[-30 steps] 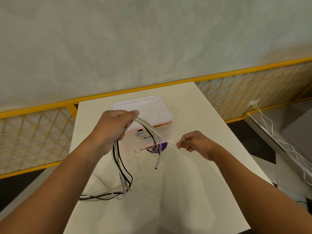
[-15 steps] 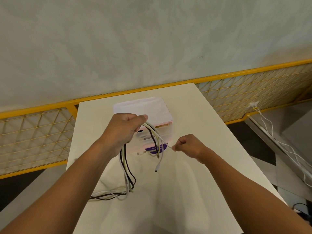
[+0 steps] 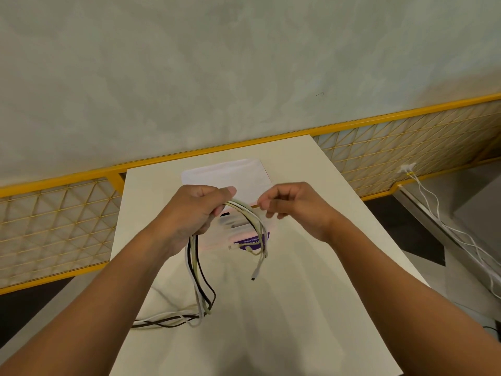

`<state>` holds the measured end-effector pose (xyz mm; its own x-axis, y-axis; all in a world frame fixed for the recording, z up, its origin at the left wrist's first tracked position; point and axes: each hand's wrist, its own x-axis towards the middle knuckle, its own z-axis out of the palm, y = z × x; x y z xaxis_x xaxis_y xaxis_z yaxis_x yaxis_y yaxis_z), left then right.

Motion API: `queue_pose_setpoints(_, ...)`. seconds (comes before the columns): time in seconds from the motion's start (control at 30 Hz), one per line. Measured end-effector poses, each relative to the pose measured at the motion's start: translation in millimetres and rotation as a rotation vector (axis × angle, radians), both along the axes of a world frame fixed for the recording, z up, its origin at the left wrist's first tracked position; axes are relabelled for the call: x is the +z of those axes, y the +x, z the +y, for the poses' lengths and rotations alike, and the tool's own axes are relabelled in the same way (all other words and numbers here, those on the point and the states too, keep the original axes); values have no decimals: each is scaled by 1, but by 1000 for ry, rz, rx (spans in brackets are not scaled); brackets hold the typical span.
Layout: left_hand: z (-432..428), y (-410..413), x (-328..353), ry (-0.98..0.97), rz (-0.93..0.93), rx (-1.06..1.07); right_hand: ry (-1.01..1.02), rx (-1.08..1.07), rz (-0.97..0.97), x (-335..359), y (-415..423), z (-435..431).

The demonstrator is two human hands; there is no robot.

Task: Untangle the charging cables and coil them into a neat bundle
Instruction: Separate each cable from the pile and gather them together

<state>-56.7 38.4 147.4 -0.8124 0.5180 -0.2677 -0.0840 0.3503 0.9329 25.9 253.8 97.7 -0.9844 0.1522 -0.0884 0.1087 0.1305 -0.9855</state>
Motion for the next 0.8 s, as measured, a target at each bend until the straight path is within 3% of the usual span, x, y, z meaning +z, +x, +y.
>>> queue_pose_setpoints(0.3, -3, 2, -3, 17, 18, -28, 56, 236, 6, 17, -8, -14)
queue_pose_setpoints(0.5, -3, 2, -3, -16, 54, -72, -107, 281, 0, 15, -8, -9)
queue_pose_setpoints(0.63, 0, 3, -3, 1, 49, -59, -168, 442, -62, 12, -6, -14)
queue_pose_setpoints(0.8, 1, 0, 0, -19, 77, 1, -22, 312, -132, -2, -5, -18)
